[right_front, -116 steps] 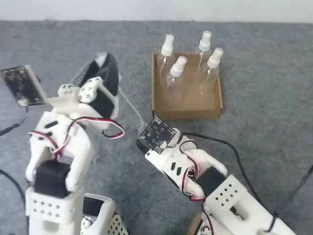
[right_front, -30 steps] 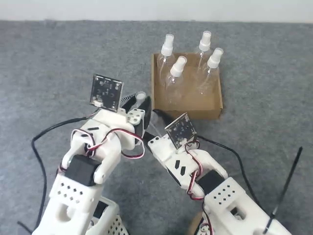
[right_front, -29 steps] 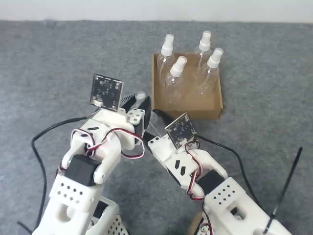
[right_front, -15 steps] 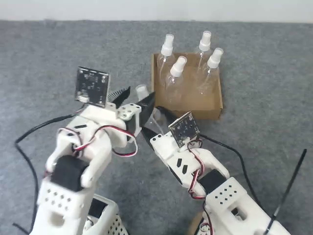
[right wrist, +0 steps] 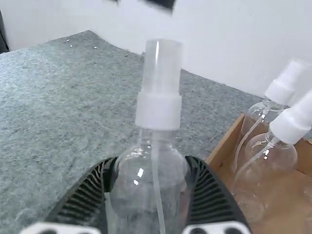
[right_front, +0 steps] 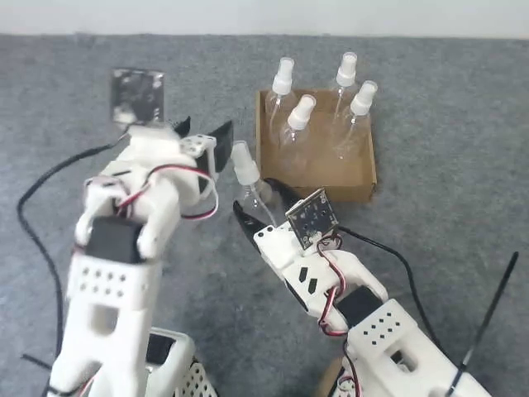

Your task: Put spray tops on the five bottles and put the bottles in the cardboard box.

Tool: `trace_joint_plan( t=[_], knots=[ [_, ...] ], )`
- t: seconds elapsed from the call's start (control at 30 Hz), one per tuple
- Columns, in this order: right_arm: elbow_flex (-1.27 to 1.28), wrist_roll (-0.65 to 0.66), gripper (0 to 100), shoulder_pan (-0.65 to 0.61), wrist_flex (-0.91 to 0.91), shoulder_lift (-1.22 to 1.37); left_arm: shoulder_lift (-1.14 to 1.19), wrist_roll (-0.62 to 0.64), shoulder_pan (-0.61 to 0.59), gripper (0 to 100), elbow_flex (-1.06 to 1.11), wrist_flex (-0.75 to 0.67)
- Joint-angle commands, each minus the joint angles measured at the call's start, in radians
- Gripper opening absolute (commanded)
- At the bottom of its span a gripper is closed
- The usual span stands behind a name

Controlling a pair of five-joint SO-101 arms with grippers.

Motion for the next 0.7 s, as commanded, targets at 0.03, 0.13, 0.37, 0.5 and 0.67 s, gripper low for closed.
trace_joint_plan(
  t=[0.03,0.13,0.37,0.5,0.67],
  knots=[
    [-0.020,-0.006,0.6,0.010,-0.024,-0.025,-0.002,-0.020,0.002,20,0.019,-0.023],
    [-0.020,-0.006,0.6,0.010,-0.024,-0.025,-0.017,-0.087,0.046,20,0.099,-0.023],
    [-0.020,-0.006,0.6,0.012,-0.022,-0.025,-0.094,-0.101,0.097,20,0.188,-0.029],
    [-0.020,-0.006,0.6,0.013,-0.021,-0.025,-0.180,-0.101,0.035,20,0.143,-0.023],
    [-0.023,-0.006,0.6,0.018,-0.015,-0.025,-0.376,-0.100,-0.058,20,0.185,0.049]
  ],
)
